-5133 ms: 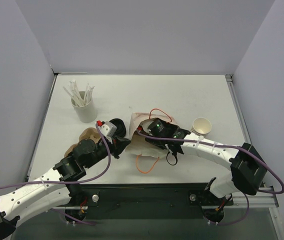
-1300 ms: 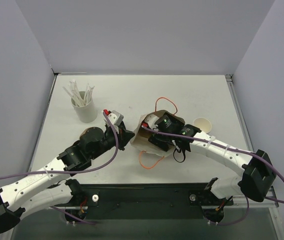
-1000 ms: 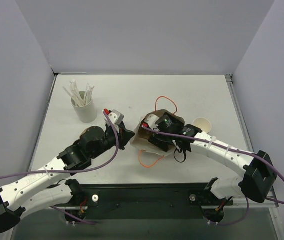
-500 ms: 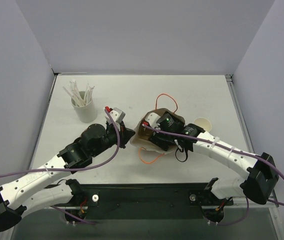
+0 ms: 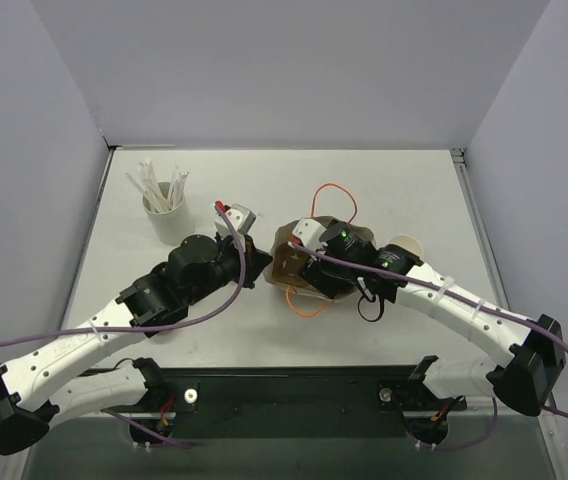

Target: Pack the takeout coffee

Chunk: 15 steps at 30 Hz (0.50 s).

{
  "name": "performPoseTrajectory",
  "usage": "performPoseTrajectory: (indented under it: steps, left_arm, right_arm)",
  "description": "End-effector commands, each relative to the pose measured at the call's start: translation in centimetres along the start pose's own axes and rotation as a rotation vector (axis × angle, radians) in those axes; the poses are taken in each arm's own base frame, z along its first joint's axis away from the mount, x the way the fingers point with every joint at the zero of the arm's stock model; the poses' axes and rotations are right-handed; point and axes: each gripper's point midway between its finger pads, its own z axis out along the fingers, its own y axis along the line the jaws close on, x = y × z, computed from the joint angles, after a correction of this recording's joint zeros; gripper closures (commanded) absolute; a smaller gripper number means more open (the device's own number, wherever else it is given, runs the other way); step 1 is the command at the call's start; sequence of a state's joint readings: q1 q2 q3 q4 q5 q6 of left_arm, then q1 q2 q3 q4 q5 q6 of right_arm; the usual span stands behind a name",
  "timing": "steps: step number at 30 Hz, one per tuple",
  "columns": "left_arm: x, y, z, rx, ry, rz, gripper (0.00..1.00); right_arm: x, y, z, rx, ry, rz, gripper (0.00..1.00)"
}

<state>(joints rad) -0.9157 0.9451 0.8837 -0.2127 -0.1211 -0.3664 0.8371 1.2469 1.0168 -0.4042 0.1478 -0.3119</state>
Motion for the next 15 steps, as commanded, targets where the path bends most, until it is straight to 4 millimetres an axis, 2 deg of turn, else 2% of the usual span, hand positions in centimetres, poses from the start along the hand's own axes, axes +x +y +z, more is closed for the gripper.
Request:
performPoseTrajectory:
  steps: [1,12,14,15]
  left_arm:
    - [-2.4,-0.8,-0.1,-0.006,-0.027,-0.029,1.00]
    - [-3.8,-0.4,0.8,-0.065,-0.015,-0.028,1.00]
    - [-3.6,-0.1,1.2,-0.082,0.000,-0.029,0.96]
    - [-4.3,-0.2,1.2,-0.086,-0.011,-0.029,0.94]
  right_arm:
    - [-2.0,-0.7,-2.3,-0.010,-0.071,0.062,0.18]
    - [-4.2,-2.7,-4.9,0.047,-0.132,0.214,0.19]
    - [-5.1,-2.9,-5.6,0.036,-0.162,0.269,0.19]
    - [-5.3,-3.0,-5.8,0.033,-0.170,0.285,0.19]
